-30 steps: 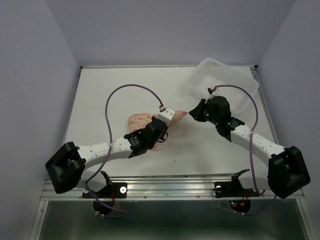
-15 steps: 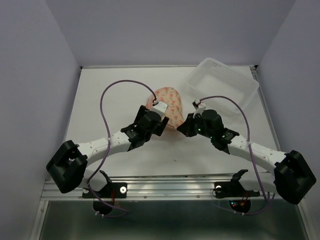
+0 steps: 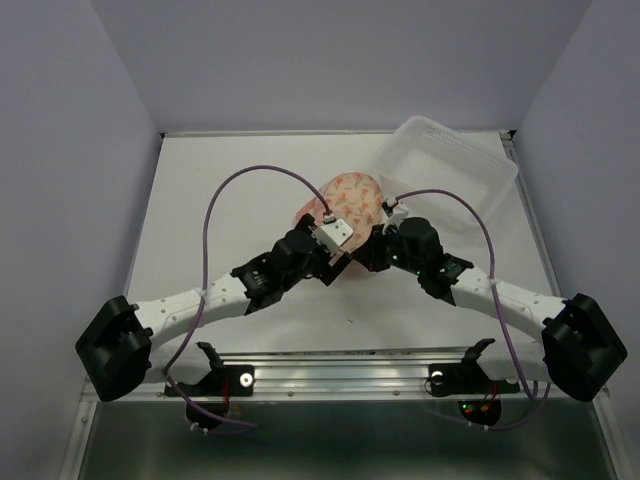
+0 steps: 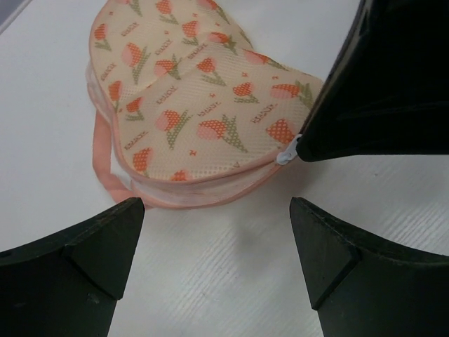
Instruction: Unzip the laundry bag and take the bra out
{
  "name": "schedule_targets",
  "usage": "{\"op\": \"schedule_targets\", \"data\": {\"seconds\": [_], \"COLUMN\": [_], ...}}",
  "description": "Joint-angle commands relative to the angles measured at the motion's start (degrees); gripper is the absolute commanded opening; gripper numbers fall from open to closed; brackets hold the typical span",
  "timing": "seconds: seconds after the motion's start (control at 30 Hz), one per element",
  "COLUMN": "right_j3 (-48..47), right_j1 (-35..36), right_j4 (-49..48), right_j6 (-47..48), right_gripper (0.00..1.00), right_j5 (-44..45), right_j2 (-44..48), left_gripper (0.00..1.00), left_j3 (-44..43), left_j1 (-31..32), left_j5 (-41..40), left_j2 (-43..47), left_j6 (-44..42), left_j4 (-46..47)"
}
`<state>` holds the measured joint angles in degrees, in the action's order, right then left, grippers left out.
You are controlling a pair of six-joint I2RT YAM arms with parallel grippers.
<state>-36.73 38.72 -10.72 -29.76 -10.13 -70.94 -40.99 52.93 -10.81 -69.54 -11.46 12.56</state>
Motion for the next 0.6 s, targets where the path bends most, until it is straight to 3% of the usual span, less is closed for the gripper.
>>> {"op": "schedule_targets", "data": {"seconds": [0.0, 0.3, 0.57], "right_j3": [-2.73, -3.43, -3.87], "right_j1": [0.48, 0.48, 0.48], "right_j4": [-2.38, -0.36, 0.52], "right_j6": [0.93, 1.81, 1.63], "right_gripper": [0.01, 0.01, 0.01], "right_j5": [-1.47, -2.53, -2.26], "right_j2": [1.06, 3.0, 4.4], "left_gripper": [0.97, 0.93, 0.64], "left_j3": [0.48, -1.1, -3.66], "left_j1": [0.25, 0.25, 0.16], "left_j5": [7.03, 6.59, 7.73], "left_j2": [-2.26, -7.45, -11.85], "left_j6": [-10.48, -19.21, -19.13], "left_j4": [4.49, 7.22, 7.04]}}
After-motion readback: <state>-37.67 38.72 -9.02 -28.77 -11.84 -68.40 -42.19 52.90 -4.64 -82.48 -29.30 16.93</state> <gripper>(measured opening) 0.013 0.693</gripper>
